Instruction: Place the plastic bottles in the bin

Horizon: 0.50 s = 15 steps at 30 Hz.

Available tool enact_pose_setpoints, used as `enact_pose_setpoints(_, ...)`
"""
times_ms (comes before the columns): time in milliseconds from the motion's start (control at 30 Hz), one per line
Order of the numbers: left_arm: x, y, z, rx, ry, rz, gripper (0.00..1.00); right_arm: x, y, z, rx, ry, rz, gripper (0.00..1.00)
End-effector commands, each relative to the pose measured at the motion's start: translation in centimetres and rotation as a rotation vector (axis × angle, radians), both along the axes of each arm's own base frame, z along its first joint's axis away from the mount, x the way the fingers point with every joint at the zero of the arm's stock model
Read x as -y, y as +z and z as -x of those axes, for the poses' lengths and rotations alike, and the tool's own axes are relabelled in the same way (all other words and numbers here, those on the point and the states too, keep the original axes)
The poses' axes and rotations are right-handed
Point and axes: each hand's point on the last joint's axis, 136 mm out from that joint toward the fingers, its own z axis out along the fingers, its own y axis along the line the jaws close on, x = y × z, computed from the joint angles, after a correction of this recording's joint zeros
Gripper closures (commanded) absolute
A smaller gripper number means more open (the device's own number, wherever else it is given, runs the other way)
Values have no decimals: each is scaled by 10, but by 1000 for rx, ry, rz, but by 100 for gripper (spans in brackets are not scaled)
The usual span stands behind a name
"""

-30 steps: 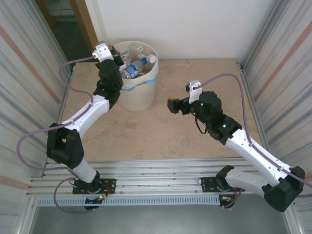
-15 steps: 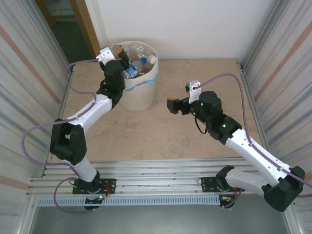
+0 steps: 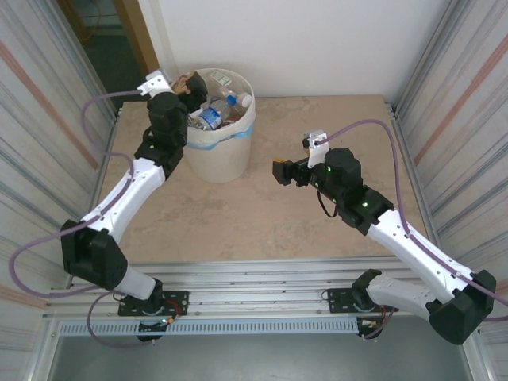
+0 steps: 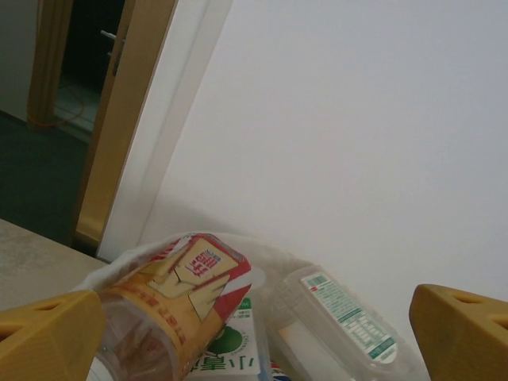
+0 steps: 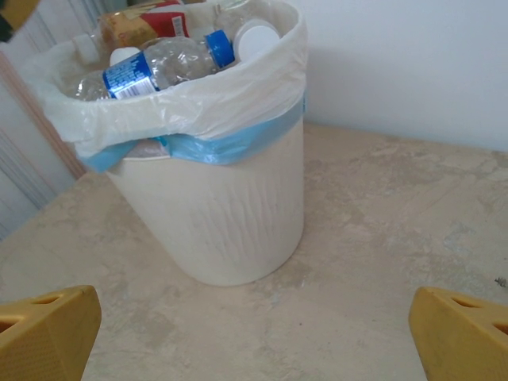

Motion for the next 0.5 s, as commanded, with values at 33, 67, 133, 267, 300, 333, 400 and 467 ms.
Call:
enact_pose_setpoints(33, -2, 38, 21, 57, -51, 45, 1, 3, 9, -1, 11, -15, -38, 2)
enact_pose_setpoints(67, -2, 42, 25, 65, -60, 45, 1, 3, 9, -1, 14, -18, -39, 2)
enact_pose_setpoints(133, -1, 49, 32, 81, -82, 50, 1, 6, 12, -1, 18, -27, -40, 2)
enact_pose_setpoints(267, 7, 57, 49, 99, -161, 46, 1, 17, 15, -3, 26, -82, -36, 2)
enact_pose_setpoints(300, 11, 57, 55, 98, -188, 39, 1, 22, 15, -4, 25, -115, -35, 2)
enact_pose_setpoints(333, 14, 54, 60, 91, -204, 30, 1, 29, 15, -5, 20, -151, -35, 2)
enact_pose_setpoints(400, 21, 49, 76, 88, -238, 1, 1, 47, 13, -10, 8, -251, -25, 2)
enact_pose_setpoints(467, 27, 40, 92, 79, -261, -40, 1, 65, 7, -14, -10, -339, -12, 2)
